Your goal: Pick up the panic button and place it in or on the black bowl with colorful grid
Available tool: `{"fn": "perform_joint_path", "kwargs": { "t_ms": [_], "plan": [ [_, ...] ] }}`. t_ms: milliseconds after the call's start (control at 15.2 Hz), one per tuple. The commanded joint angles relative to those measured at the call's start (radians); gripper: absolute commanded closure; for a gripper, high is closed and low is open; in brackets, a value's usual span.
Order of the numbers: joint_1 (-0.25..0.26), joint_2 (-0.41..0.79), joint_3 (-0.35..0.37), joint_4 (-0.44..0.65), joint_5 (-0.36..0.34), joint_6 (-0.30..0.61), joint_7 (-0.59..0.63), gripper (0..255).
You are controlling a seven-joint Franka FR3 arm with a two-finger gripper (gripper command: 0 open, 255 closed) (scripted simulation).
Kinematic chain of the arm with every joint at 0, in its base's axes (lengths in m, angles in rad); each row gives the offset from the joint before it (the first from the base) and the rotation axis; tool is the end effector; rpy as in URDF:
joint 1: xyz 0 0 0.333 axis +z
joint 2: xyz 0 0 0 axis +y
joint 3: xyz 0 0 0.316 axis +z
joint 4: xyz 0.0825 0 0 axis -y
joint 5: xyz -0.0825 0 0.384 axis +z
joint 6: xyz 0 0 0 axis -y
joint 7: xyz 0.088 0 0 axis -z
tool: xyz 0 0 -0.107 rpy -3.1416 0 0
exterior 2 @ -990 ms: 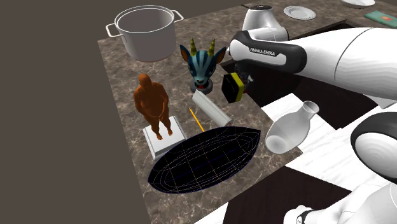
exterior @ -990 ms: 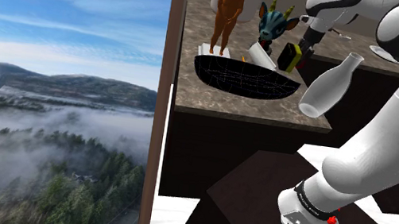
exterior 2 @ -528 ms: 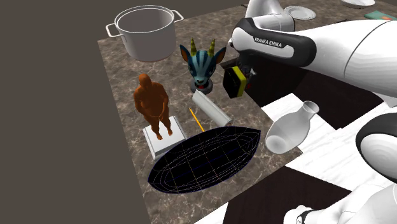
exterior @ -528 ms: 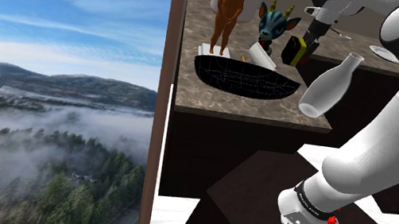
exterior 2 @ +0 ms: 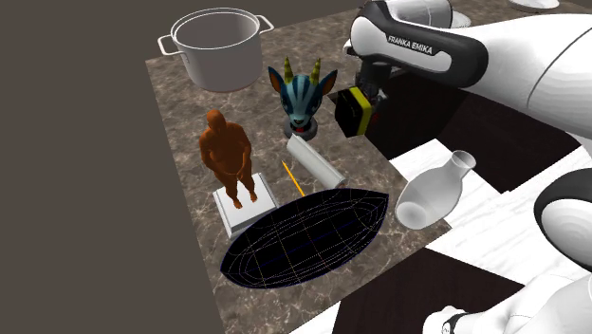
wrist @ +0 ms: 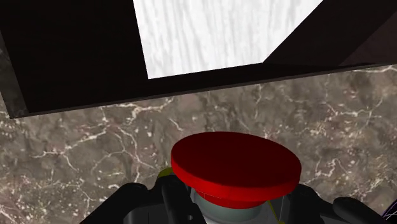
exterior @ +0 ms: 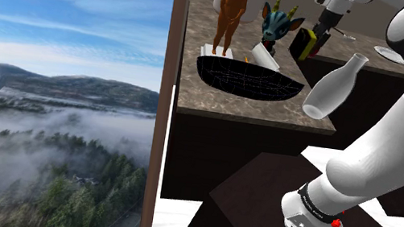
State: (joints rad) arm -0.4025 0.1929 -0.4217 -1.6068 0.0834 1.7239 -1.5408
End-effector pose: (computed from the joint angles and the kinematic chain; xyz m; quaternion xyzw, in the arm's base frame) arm 0.4342 -0.4304 0.5164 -0.9379 -0.3456 0.0096 0.0277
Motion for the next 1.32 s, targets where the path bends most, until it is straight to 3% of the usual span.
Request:
{"fn": "perform_joint_path", "kwargs": {
  "t_ms": [0,990,1056,1254],
  "plan": [
    [-0.001,0.002,0.0,0.031,0.001,-0.029,0.001,255],
    [-0.023,0.044,-0.006,0.29,0.017,-0.248,-0.004,255],
    [-0.023,0.044,-0.006,0.292,0.017,-0.25,-0.004,255],
    [0.039,-0.067,0.016,0.152,-0.027,-0.211,0.069,255]
  ]
}}
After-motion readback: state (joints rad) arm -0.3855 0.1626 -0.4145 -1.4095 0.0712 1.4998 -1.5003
